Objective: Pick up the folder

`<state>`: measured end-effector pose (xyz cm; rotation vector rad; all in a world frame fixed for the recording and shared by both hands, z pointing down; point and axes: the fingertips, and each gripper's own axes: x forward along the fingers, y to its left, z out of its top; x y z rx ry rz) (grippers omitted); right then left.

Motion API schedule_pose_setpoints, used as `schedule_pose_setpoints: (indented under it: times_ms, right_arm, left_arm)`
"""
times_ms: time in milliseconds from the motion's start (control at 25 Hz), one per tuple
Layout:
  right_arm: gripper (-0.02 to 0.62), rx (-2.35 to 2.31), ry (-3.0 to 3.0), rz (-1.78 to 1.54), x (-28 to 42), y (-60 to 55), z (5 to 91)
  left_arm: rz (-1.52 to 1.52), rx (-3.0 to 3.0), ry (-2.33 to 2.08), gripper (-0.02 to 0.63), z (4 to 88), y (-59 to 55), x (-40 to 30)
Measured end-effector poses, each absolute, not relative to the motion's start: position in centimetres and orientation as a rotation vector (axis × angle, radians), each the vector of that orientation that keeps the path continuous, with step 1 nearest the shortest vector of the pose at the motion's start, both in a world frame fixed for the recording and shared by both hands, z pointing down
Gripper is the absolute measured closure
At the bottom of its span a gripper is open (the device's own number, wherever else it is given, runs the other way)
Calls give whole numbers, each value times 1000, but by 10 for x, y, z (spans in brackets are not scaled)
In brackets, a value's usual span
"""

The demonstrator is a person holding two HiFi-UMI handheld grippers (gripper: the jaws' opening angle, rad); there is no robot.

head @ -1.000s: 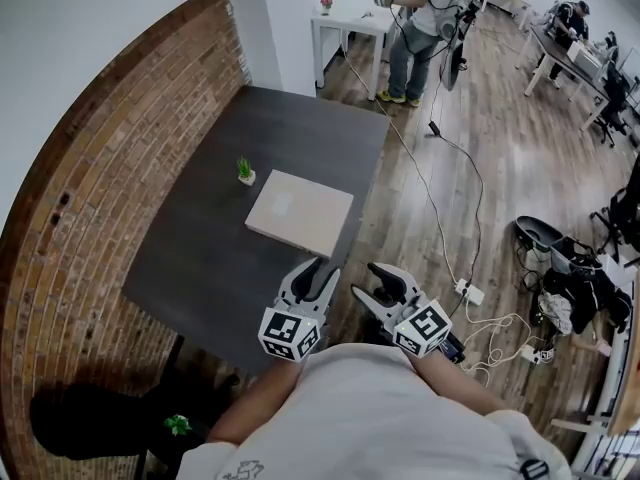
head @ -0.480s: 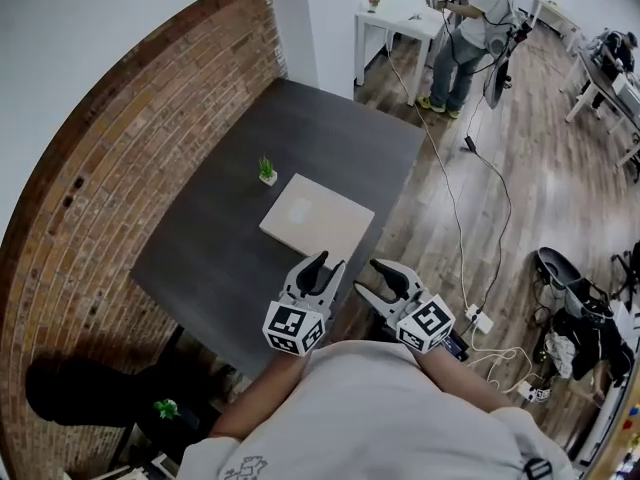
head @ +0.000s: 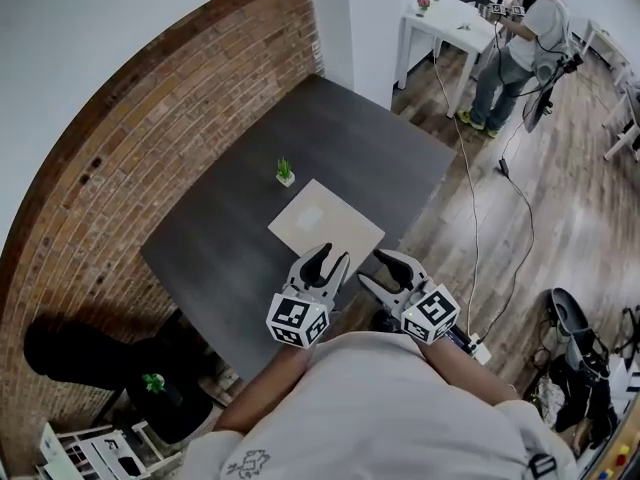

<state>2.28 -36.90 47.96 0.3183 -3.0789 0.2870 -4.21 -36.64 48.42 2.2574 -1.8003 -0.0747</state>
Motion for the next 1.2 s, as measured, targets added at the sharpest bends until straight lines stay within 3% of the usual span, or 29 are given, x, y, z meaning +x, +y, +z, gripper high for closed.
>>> schedule_pose_setpoints:
  times_ms: [680, 1200]
  right_arm:
    - [370, -84, -3058, 374, 31, -435, 499]
    - [368, -182, -2953, 433, 2, -464, 538]
  left_arm:
    - [-89, 1963, -2093, 456, 501, -403, -33]
    - [-121, 1769, -2170, 448, 530, -403, -78]
